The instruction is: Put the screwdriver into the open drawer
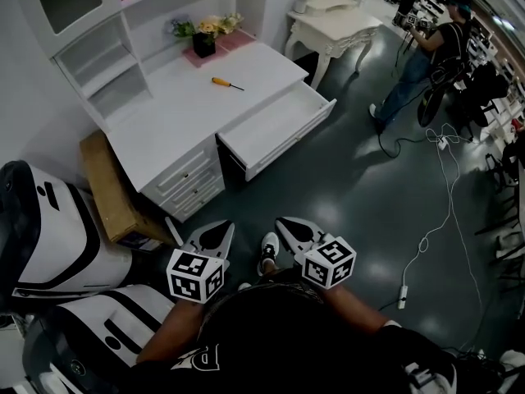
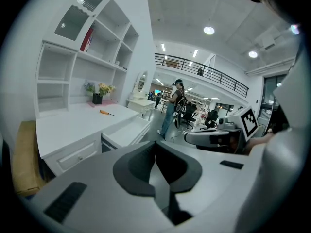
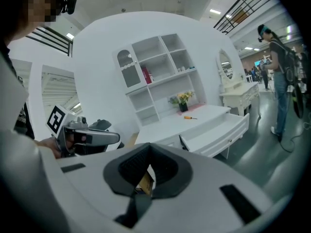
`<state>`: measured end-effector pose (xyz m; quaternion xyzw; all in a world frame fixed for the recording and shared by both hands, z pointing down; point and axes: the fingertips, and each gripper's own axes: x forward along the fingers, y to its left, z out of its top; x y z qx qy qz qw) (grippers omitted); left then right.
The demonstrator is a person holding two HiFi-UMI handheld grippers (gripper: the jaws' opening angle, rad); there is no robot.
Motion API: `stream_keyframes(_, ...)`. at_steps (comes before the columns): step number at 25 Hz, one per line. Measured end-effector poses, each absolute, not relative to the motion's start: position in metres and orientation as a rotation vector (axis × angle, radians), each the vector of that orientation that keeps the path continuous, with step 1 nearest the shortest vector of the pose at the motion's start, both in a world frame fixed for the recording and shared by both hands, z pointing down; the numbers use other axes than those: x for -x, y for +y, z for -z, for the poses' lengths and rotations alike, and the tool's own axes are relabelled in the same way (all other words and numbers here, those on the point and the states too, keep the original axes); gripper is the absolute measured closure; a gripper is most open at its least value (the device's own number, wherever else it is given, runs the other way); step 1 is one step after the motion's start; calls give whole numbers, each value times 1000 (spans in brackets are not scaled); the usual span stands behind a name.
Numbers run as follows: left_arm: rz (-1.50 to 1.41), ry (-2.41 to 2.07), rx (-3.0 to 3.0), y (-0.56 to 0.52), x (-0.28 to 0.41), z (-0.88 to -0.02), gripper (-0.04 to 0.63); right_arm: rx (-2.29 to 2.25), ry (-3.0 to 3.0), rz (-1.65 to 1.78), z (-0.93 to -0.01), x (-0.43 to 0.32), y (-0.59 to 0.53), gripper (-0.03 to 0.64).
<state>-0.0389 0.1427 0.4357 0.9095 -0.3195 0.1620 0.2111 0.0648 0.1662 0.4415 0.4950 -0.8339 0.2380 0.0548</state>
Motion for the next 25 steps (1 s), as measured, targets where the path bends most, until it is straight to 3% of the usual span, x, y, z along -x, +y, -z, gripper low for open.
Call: stream_keyframes(25, -519, -937, -2481, -17, -46, -442, 580, -1471, -2539, -761, -448, -158, 8, 607)
